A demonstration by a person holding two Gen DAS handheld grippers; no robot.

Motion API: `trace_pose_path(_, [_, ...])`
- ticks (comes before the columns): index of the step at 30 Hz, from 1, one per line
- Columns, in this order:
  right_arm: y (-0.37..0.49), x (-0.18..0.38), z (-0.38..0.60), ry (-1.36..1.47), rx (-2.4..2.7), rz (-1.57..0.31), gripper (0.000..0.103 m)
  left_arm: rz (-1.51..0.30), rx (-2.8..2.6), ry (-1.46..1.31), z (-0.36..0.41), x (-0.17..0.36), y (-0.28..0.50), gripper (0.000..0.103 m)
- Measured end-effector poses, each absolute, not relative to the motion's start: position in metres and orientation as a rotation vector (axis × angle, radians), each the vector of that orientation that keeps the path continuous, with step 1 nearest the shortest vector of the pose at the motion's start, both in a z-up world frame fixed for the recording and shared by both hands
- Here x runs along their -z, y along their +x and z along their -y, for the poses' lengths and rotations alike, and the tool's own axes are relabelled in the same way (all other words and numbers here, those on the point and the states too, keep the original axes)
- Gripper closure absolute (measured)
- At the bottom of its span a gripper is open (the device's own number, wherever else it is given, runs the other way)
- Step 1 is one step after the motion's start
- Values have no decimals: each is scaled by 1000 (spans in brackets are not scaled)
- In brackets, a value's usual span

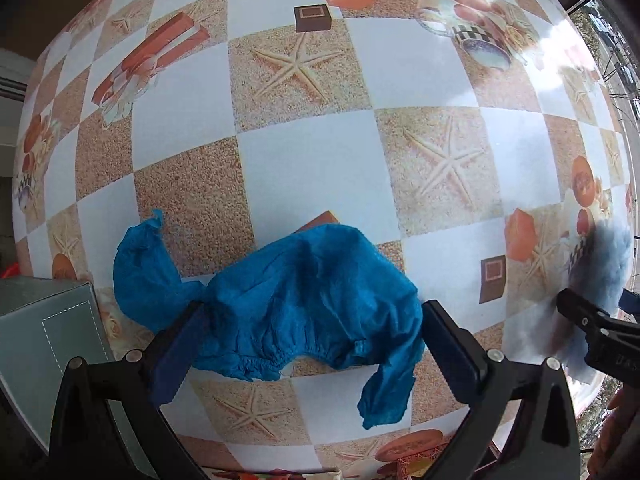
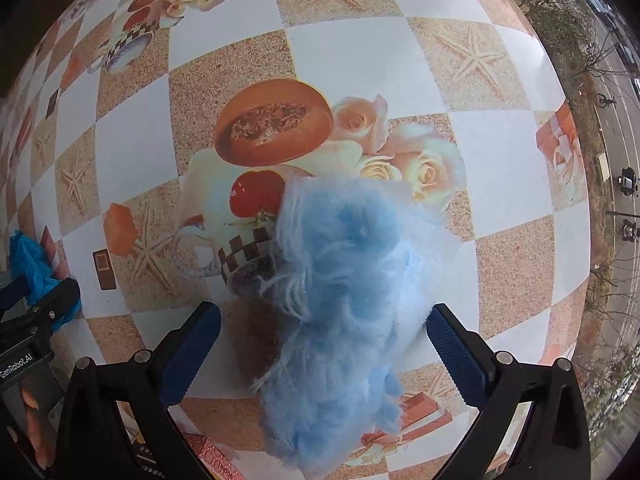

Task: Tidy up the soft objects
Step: 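Grasp the blue glove with left tool while right tool grasps light-blue fluffy item, then carry the blue glove and fluffy item over the white box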

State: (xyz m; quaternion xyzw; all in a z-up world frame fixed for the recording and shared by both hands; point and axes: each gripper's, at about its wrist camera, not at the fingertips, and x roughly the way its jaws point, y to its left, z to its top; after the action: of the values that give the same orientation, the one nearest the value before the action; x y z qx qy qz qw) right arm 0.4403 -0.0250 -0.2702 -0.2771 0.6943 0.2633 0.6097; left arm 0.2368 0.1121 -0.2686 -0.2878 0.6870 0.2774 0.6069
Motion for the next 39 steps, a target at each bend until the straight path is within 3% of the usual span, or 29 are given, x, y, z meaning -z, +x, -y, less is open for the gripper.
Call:
trace_pose_path(1, [438,270,26,-647,-602,-1606,3,-1586,-643,-660,-112,267,237,4])
trace_pose_path(2, [434,268,27,-647,-605,-1599,12,-1578,-640,-652,-112,264,239,12])
trace_pose_path(3, [427,263,30,-645,-610,-1589,26,-1562,-618,-655,-111,260,240,27])
trace_pose_path(4, [424,257,31,-642,-615,-1578,35,-1552,-605,-648,-109,255,244,34])
trace_pose_path(6, [422,250,35,-631,-630,-1565,70,-1555,-582,-614,-105,250,246,65])
trace_pose_path(8, [422,247,40,-580,-646,-1583,71,-1556,-558,-605,-101,248,246,78])
trace_pose_path(22, [391,161,100,-291,-675,-1553,72,-1419,-437,-419,-51,148,202,80])
trace_pose_path(29, [368,119,135,-246,-615,-1505,72,-1406,-364,-377,-14,124,162,80])
trace_pose_path(39, [288,101,193,-230,-527,-1533,72,-1389,-273,-325,17,103,108,80])
